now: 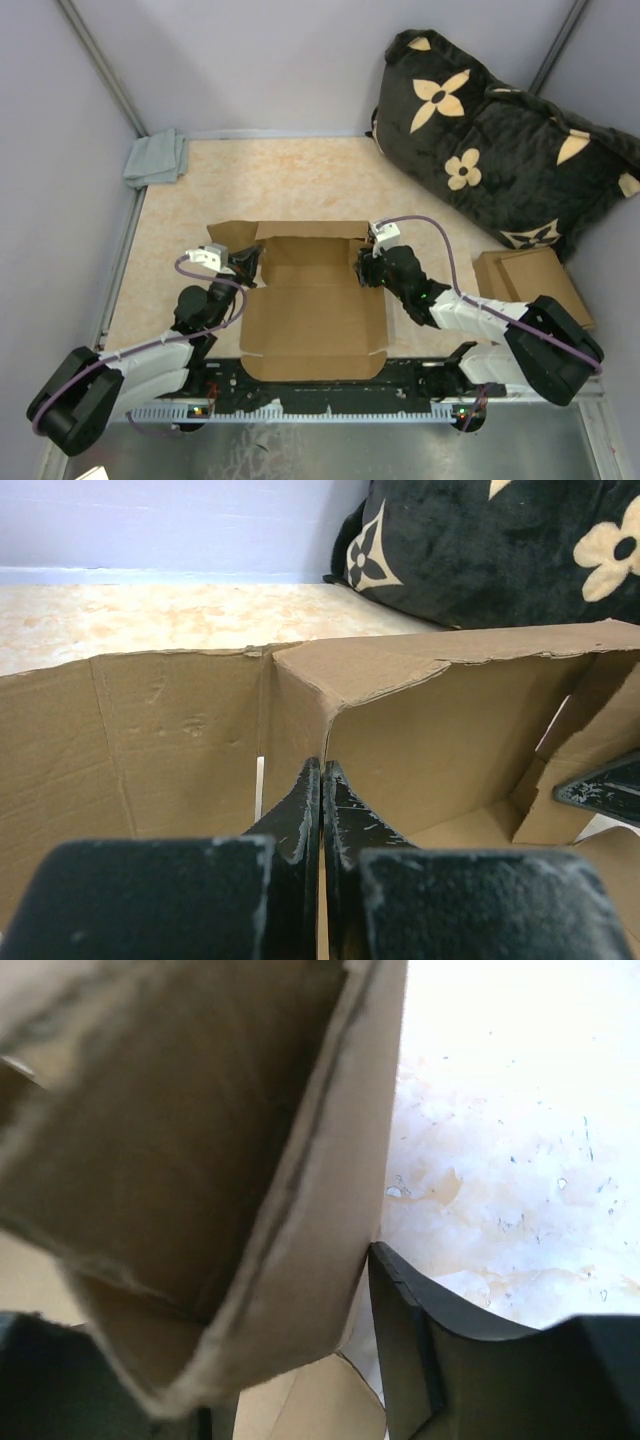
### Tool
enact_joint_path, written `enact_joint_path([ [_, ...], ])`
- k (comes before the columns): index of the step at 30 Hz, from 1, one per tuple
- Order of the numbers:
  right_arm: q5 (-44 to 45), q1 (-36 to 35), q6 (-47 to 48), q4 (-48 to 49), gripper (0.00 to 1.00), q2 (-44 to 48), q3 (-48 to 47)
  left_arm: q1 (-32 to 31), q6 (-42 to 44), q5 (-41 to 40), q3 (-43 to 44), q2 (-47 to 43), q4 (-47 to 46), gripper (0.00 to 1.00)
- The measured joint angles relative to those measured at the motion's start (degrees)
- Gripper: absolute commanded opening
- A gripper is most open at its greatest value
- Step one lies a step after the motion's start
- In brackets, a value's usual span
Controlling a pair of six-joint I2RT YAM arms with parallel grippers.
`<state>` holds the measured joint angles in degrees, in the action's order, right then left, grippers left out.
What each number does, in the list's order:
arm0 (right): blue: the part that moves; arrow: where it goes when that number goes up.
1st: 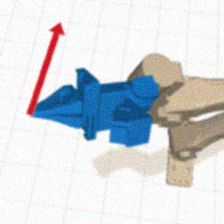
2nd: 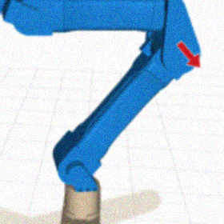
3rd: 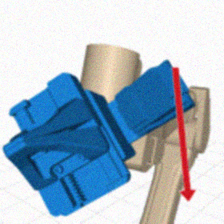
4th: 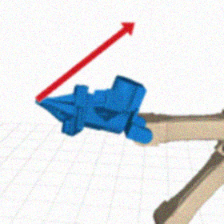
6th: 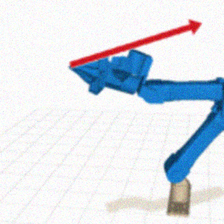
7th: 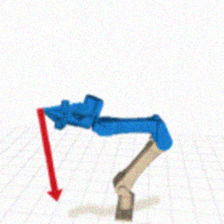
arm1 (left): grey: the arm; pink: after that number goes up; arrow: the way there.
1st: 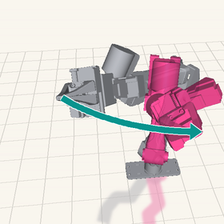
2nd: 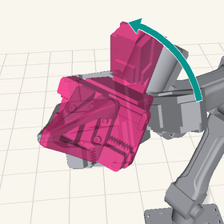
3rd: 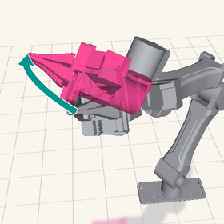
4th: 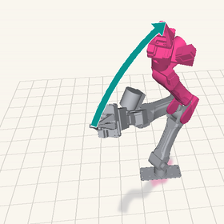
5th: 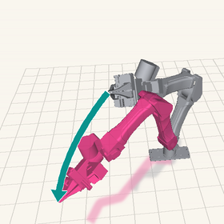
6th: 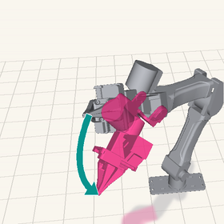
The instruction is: Fold the paper box
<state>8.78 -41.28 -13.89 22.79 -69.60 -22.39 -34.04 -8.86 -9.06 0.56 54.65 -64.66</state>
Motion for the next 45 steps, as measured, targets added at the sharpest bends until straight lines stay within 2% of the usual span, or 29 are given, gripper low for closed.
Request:
enact_joint_path([
  [4,3.85,-0.22,-1.84,0.33,0.29,-0.46,0.37,-0.09,-0.09,0.24,0.0,0.02,-0.07,0.0],
  [11,9.33,-0.46,-5.42,1.29,0.25,-0.46,1.09,-0.37,-0.09,0.81,0.0,0.31,-0.09,0.0],
  [14,11.37,-1.01,-6.45,1.49,0.2,-0.48,1.09,-0.57,-0.13,1.05,0.0,0.28,0.04,0.0],
  [19,15.72,-2.16,-7.78,2.56,0.0,-2.43,0.76,-1.42,-0.37,1.14,0.57,-1.42,3.34,0.0],
  [26,26.18,-4.44,-10.86,-0.87,0.0,-9.75,-6.1,-2.86,-0.57,-0.35,5.07,-3.58,12.37,0.01],
  [29,28.7,-4.63,-12.79,-2.51,0.0,-12.13,-8.81,-2.99,-0.55,-1.4,6.19,-3.74,15.47,0.1],
  [32,30.16,-4.81,-13.81,-3.8,0.0,-12.96,-9.9,-3.19,-0.79,-1.57,6.58,-4.11,18.27,0.25],
  [33,30.56,-4.85,-14.08,-4.15,0.0,-13.11,-10.16,-3.32,-1.22,-1.51,6.6,-4.24,19.28,0.32],
  [36,32.37,-4.76,-14.93,-5.84,0.0,-13.44,-10.93,-3.48,-2.49,-1.27,6.62,-5.4,23.71,0.45],
  [42,32.92,-1.84,-14.53,-8.57,0.0,-13.0,-11.78,-3.5,-4.04,-2.16,9.27,-10.84,29.59,0.66],
  [45,31.52,1.16,-12.83,-10.19,0.0,-11.21,-11.26,-3.58,-4.33,-7.21,12.39,-12.63,32.0,0.69],
])
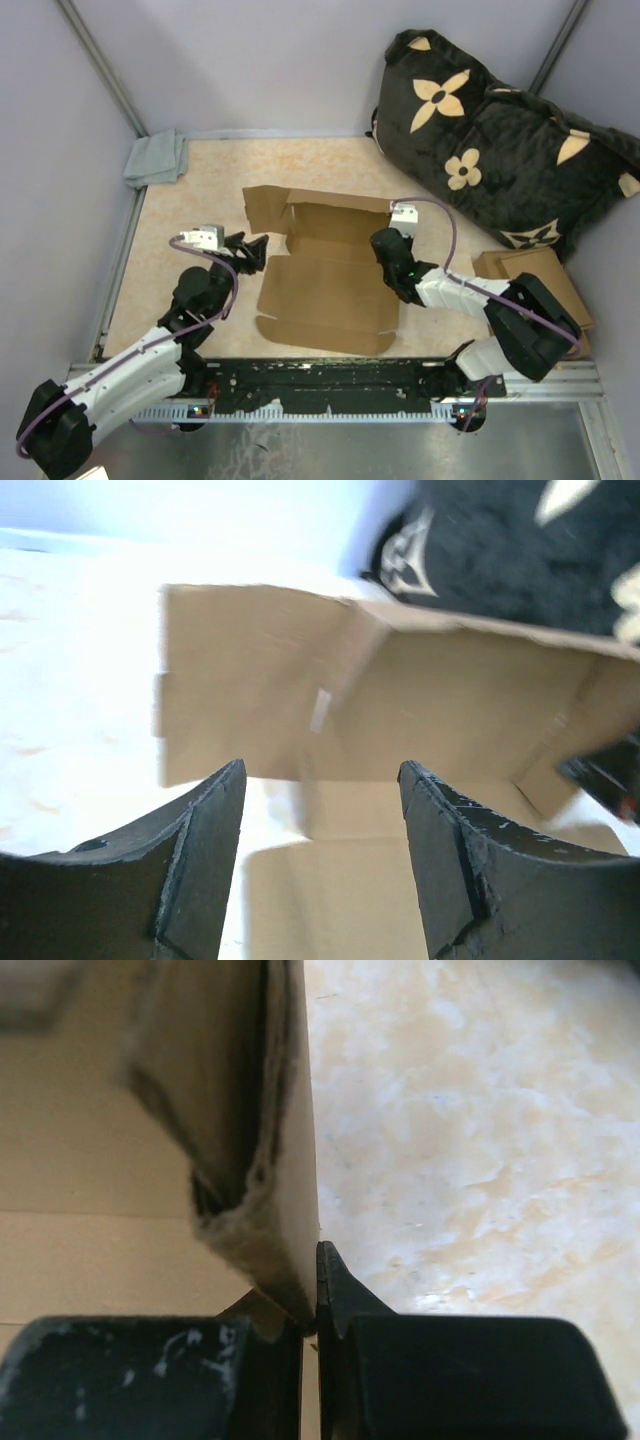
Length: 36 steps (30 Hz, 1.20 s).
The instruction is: Fold the paper box
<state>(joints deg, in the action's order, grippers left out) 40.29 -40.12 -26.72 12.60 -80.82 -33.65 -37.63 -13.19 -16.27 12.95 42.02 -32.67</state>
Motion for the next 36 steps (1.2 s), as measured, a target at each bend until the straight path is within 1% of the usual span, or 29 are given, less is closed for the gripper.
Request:
enact_joint_path([
  [4,-2.95,3.67,2.14,-1.62,0.0,4.35,2.6,0.55,-0.52,-12.26,3.37,1.6,1.73,0.68],
  [6,-4.59,5.05,3.39,-2.86,0.0,6.23,3.26,2.43,-0.79,-17.33,5.73,4.87,2.19,0.7],
  [8,-5.99,5.88,4.42,-3.87,0.0,7.19,3.28,5.38,-1.29,-18.82,7.78,8.17,2.47,0.7],
  [10,-7.45,6.34,5.14,-4.55,0.0,7.78,3.28,10.51,-3.21,-18.08,10.51,11.8,3.5,0.7],
  [14,-10.25,6.86,6.01,-4.83,0.0,8.79,3.91,20.85,-7.28,-14.71,15.65,19.37,3.98,0.7],
  [16,-12.04,6.95,6.29,-4.76,0.0,9.79,4.52,24.28,-8.59,-12.46,17.55,24.04,2.73,0.7],
  [21,-16.26,7.19,7.58,-5.35,0.01,11.52,5.18,26.67,-8.98,-6.32,18.32,33.18,-1.81,0.67],
  [24,-18.1,7.34,8.33,-6.34,0.02,12.33,5.18,26.8,-8.74,-0.96,16.15,35.98,-7.58,0.65],
  [26,-19.26,7.65,8.79,-6.95,0.02,12.79,5.18,26.8,-8.83,2.16,13.44,36.3,-10.99,0.63],
  [29,-20.52,8.33,9.29,-7.85,0.02,13.35,5.16,26.82,-9.27,7.65,6.56,35.56,-17.44,0.61],
  [31,-21.0,8.61,9.68,-8.17,0.03,13.57,5.16,26.82,-9.51,10.84,2.56,34.27,-19.54,0.6],
  [36,-21.84,9.18,10.21,-9.2,0.03,13.7,4.68,26.8,-9.94,21.16,-4.04,27.23,-23.28,0.62],
])
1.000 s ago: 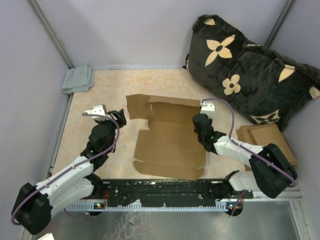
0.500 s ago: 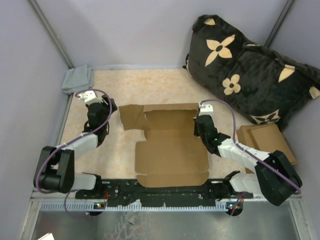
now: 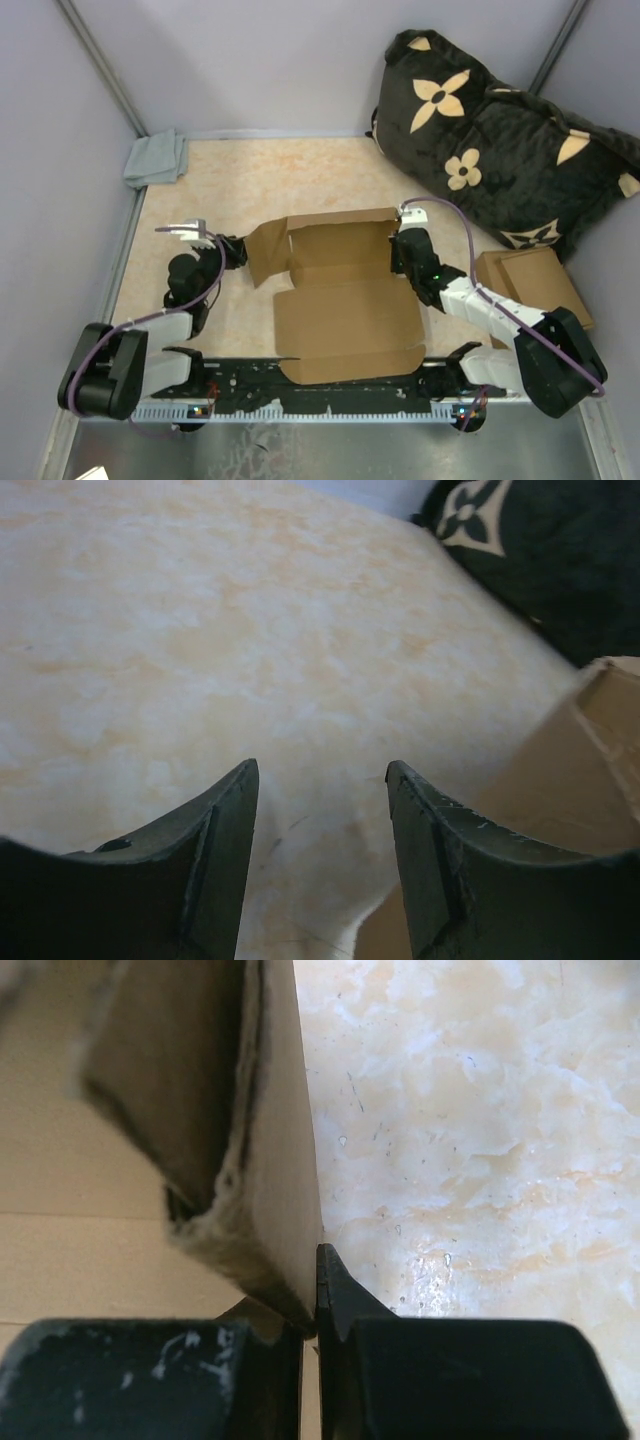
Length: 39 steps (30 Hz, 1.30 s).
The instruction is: Fold the paper box
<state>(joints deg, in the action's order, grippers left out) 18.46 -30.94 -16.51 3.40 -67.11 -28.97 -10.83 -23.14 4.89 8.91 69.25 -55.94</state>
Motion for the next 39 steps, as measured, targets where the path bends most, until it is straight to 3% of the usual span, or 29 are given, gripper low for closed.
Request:
enact_joint_path([
  [5,-1.03,0.5,0.26,-0.11,0.04,0.0,-0.09,0.0,-0.07,9.75,-2.05,-4.96,-3.39,0.62],
  [14,-3.26,0.74,0.48,-1.11,0.04,0.0,-0.74,-0.02,-5.79,25.14,-2.32,7.08,-17.27,0.58],
  [20,-3.52,0.74,0.48,-2.14,0.05,-0.02,-1.22,-0.39,-9.4,29.31,-5.68,7.78,-25.2,0.6],
  [32,-4.31,0.74,0.48,-2.6,0.05,-0.02,-1.49,-7.26,-7.15,28.28,-5.03,7.45,-23.37,0.59],
  [39,-4.92,0.76,0.44,-2.6,0.06,0.0,-1.49,-16.04,1.14,15.98,2.34,0.66,-4.48,0.58],
])
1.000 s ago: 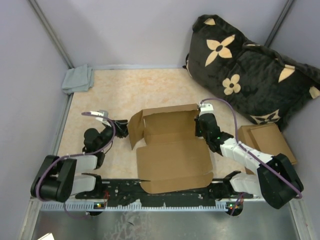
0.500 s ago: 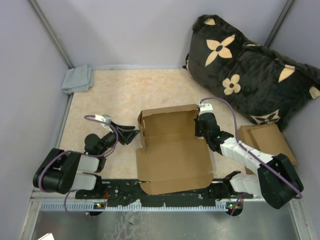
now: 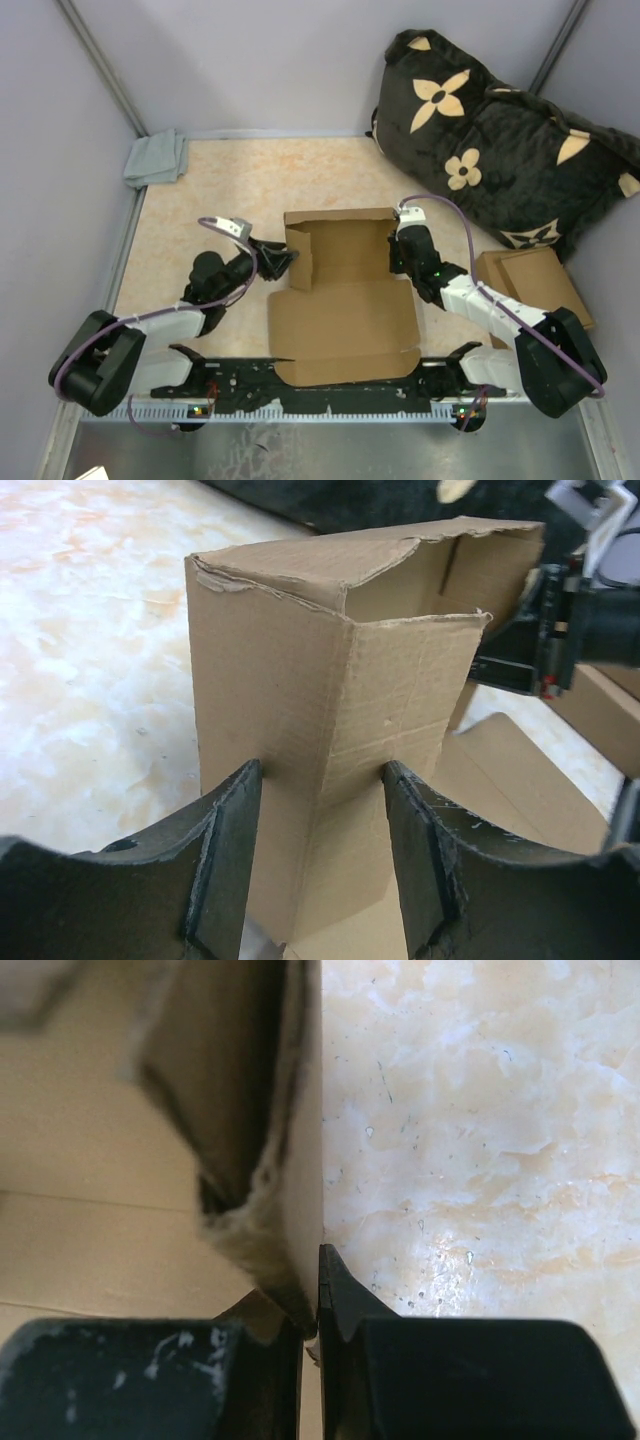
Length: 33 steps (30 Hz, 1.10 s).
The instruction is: Fold the paper box
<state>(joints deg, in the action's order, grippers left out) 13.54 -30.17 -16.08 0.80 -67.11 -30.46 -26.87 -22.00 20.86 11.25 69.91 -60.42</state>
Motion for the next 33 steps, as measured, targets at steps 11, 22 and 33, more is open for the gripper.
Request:
enact_joint_path([
  [11,-1.68,0.35,0.0,0.37,0.07,0.74,0.02,-7.13,5.6,-22.18,9.86,0.63,22.8,0.53],
  [22,-2.71,0.35,-0.02,0.22,0.07,2.34,0.02,-11.69,5.05,-34.56,15.41,4.5,32.39,0.38],
  [33,0.02,0.44,-2.49,-2.99,0.05,1.66,-0.37,-20.17,1.77,-55.06,36.2,16.35,57.96,0.0],
])
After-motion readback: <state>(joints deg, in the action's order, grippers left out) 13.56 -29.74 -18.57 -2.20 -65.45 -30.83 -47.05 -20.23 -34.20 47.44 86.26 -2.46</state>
